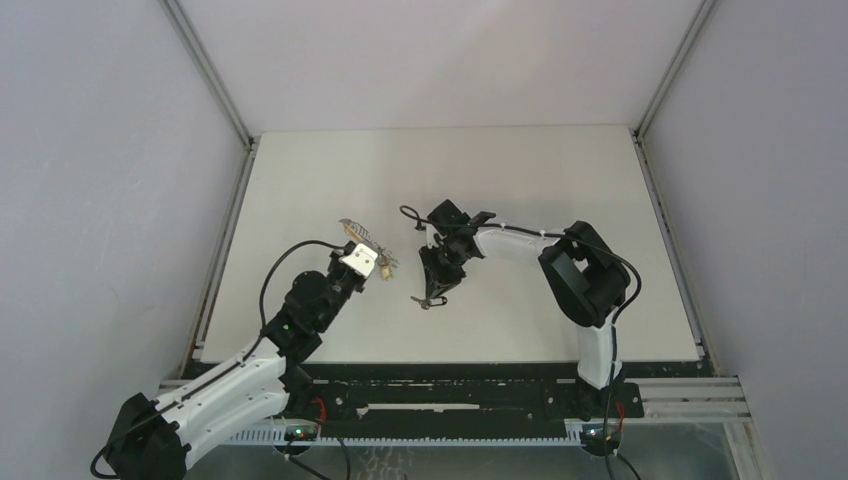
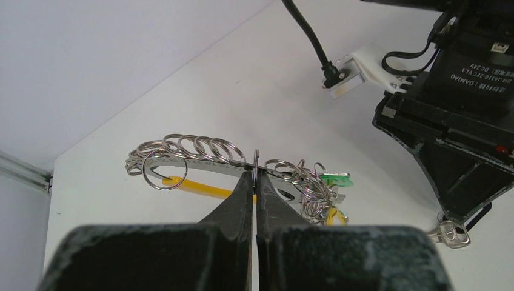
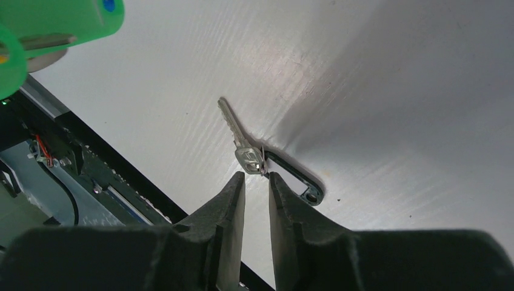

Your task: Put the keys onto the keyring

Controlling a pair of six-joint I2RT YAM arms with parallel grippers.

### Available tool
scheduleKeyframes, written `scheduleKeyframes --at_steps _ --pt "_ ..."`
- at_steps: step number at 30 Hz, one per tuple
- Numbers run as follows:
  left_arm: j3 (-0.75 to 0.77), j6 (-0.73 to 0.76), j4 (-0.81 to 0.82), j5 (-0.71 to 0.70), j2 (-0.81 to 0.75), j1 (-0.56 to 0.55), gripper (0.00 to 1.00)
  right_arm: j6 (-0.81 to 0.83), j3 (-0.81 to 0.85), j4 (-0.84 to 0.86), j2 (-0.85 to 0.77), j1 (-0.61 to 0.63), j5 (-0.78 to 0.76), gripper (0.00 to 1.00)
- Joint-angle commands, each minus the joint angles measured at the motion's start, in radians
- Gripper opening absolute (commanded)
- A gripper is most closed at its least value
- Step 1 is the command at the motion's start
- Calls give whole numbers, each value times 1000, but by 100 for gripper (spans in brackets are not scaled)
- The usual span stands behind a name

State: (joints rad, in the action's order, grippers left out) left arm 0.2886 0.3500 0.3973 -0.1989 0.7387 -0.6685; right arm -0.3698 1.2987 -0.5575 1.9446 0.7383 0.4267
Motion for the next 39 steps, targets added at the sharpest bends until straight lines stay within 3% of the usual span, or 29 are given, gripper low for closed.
scheduleKeyframes --at_steps 1,25,29,32,39 --pt "-13 -14 87 12 -21 6 0 -3 44 -10 26 -4 33 20" --pt "-10 -15 87 32 -17 6 0 5 75 -12 80 -11 44 17" --pt "-10 -16 86 36 -17 6 0 6 76 -12 86 -11 33 12" --pt "-10 -15 87 39 -18 6 0 14 76 -16 84 -12 18 1" --pt "-1 -21 66 87 -37 6 0 161 75 -44 -19 10 -87 0"
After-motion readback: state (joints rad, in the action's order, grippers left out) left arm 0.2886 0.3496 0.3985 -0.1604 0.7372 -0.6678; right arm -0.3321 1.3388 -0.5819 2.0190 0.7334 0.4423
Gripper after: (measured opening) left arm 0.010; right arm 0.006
